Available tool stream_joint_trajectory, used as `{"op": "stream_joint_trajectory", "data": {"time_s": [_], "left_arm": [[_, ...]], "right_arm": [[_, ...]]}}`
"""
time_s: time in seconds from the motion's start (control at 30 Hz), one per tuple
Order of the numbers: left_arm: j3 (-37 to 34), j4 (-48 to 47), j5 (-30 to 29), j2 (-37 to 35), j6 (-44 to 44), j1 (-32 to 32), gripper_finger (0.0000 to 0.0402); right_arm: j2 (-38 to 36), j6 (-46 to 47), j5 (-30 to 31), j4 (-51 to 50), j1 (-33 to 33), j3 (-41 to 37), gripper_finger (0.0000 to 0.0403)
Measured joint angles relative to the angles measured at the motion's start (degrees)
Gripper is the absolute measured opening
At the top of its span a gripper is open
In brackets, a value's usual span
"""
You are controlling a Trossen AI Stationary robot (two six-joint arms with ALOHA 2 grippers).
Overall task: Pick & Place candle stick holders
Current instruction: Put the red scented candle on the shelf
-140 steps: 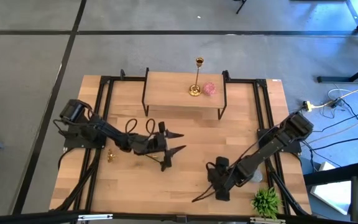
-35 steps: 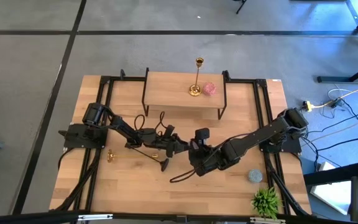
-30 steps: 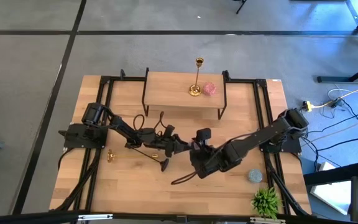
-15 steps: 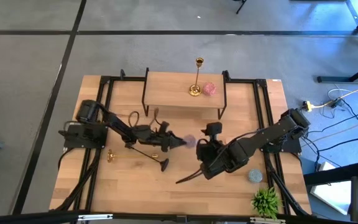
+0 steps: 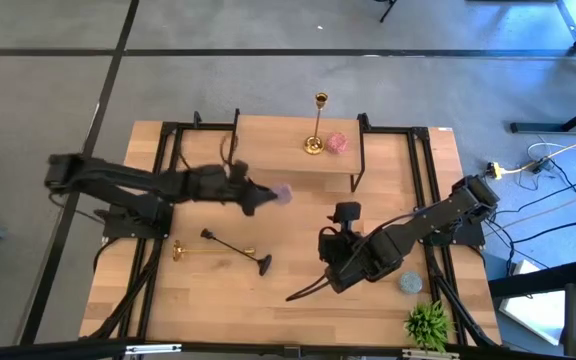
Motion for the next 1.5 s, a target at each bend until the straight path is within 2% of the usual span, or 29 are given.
{"op": "stream_joint_trajectory", "data": {"time_s": [0.07, 0.17, 0.23, 0.3, 0.5, 0.6, 0.7, 0.93, 1.1, 1.27, 1.5], "left_arm": [[3.2, -10.0, 0.1, -3.7, 2.0, 2.9, 0.0172], [8.4, -20.0, 2.3, -6.5, 4.4, 7.5, 0.0172], [11.5, -24.1, 6.4, -6.7, 5.8, 10.7, 0.0172], [14.1, -27.5, 13.0, -5.8, 6.7, 14.1, 0.0172], [20.0, -30.5, 33.2, 0.9, 10.0, 25.1, 0.0171], [23.6, -32.3, 39.5, 5.8, 11.5, 30.0, 0.0171], [29.0, -37.2, 43.4, 12.1, 15.7, 33.9, 0.0171], [46.3, -56.3, 42.9, 27.3, 33.5, 38.7, 0.0171], [55.0, -63.7, 39.7, 34.9, 40.8, 39.3, 0.0171], [58.3, -65.9, 39.7, 38.9, 43.8, 39.3, 0.0171], [58.6, -66.2, 40.5, 39.7, 44.1, 39.2, 0.0171]], "right_arm": [[0.0, 0.4, -0.7, 0.0, 0.0, 0.0, 0.0340], [0.0, 0.8, -1.2, 0.2, 0.0, 0.0, 0.0340], [0.0, 0.8, -1.2, 0.2, 0.0, 0.0, 0.0340], [0.0, 0.8, -1.2, 0.2, 0.0, 0.0, 0.0340], [0.0, 0.8, -1.8, 0.3, 0.0, 0.0, 0.0340], [0.0, 0.8, -3.0, 0.3, 0.0, 0.0, 0.0340], [0.1, 0.8, -3.8, 0.2, 0.0, 0.0, 0.0340], [0.1, 0.8, -5.9, 0.2, 0.0, -0.1, 0.0340], [0.1, 1.1, -6.7, 0.2, 0.0, -0.1, 0.0340], [0.1, 1.2, -6.9, 0.3, 0.0, -0.1, 0.0339], [0.1, 2.8, -7.8, 0.4, 0.0, -0.1, 0.0339]]}}
